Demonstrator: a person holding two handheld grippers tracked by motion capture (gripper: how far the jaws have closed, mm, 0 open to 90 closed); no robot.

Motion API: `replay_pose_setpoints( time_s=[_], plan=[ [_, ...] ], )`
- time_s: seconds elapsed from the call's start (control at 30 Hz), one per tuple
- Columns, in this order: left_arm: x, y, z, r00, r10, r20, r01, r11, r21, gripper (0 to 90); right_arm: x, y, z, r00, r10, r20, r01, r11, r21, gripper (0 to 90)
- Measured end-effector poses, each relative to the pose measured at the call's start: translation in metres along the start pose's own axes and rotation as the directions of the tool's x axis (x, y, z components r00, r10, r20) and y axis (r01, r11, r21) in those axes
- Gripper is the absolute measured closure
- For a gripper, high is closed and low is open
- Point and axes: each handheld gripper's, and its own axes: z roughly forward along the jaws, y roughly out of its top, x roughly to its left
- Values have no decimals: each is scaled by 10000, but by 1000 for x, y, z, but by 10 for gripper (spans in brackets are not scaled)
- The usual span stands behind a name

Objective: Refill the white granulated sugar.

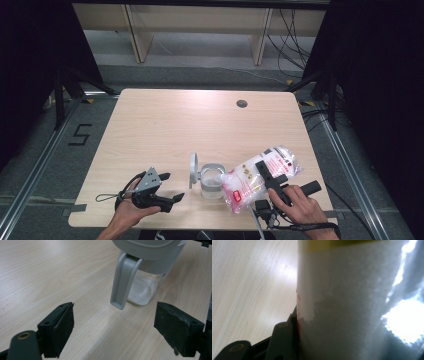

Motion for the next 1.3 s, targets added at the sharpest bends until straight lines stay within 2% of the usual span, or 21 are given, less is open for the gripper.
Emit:
replay_pose_setpoints(
  time_s=[0.03, 0.07, 0.13, 0.17, 0.2, 0.23, 0.27, 0.3, 0.33, 0.4, 0.47, 0.6, 0.77, 0.83, 0.87, 0.9, 1.03, 1.2, 1.23, 1.27, 1.3],
  plan=[
    [0, 0, 0, 10000, -5, 3, 5, 10000, -21, 158, -1, -1, 0, 9999, -113, 25, 113, 9999, -26, 547],
    [-1, 0, 0, 9999, -115, -24, 115, 9999, -23, 158, -1, -1, 0, 10000, -19, 5, 19, 10000, 22, 547],
    [0, 0, 0, 10000, 9, 2, -9, 10000, -7, 158, -1, -1, 0, 9999, 122, -57, -122, 9999, 39, 548],
    [0, 0, 0, 10000, 7, -5, -7, 10000, 9, 158, -2, -1, 0, 9999, -86, 61, 87, 10000, -28, 548],
    [0, 0, 0, 10000, -9, 4, 9, 10000, -6, 158, -2, -2, -1, 10000, -23, 48, 23, 10000, 19, 549],
    [-1, 0, 0, 10000, -88, -25, 88, 10000, -6, 158, 2, -3, -2, 9986, 523, 8, -523, 9983, 238, 550],
    [-1, 0, 0, 10000, -88, -28, 88, 10000, 1, 158, 2, -3, -2, 9986, 523, 8, -523, 9983, 238, 550],
    [-1, 0, 0, 9999, -108, -25, 108, 9999, -22, 158, 0, -2, -2, 9997, 249, 8, -249, 9995, 202, 550],
    [-1, 0, 0, 10000, -85, 10, 85, 10000, -32, 158, 1, -3, -1, 9993, 373, -31, -372, 9990, 239, 550],
    [-1, 0, 0, 10000, -25, 9, 25, 10000, -24, 158, -2, -4, 0, 9999, -140, 95, 140, 9999, 38, 551],
    [-1, 0, 0, 9999, -125, 3, 125, 9999, -26, 158, -3, -4, 0, 9997, -217, 144, 217, 9998, -25, 551],
    [-1, 0, 0, 10000, -70, 9, 70, 10000, -36, 158, 0, -3, -1, 9999, 112, -5, -111, 9998, 157, 553],
    [0, 0, 0, 10000, -4, 9, 4, 10000, -20, 158, -2, -2, 0, 9999, -94, 71, 94, 10000, 21, 554],
    [-1, 0, 0, 9999, -129, 1, 129, 9999, -32, 158, 3, -2, -1, 9991, 433, 5, -433, 9989, 189, 555],
    [-1, 0, 0, 9998, -193, -10, 193, 9998, -21, 158, 0, -2, 1, 9999, -132, 63, 132, 9999, 1, 555],
    [-2, 0, 0, 9997, -224, 1, 224, 9997, -62, 158, -1, -1, 1, 9997, -242, 98, 242, 9997, -4, 556],
    [-1, 0, 0, 10000, -12, 17, 12, 10000, -47, 158, 0, -1, 1, 9999, -125, 57, 125, 9999, -3, 557],
    [-2, 0, 0, 9998, -173, -19, 173, 9998, -45, 158, -1, -1, 1, 9994, -310, 130, 310, 9995, -33, 559],
    [-1, 0, 0, 10000, -33, -37, 33, 10000, -23, 158, 1, 0, -1, 10000, 46, 57, -47, 9999, 134, 560],
    [-2, 0, -1, 9998, -180, -103, 180, 9998, 27, 158, 0, 0, -1, 10000, -53, 65, 52, 9999, 96, 560],
    [-1, 0, 0, 10000, -39, -49, 39, 10000, -2, 158, 1, 0, -1, 9999, 98, 73, -99, 9999, 140, 560]
  ],
)
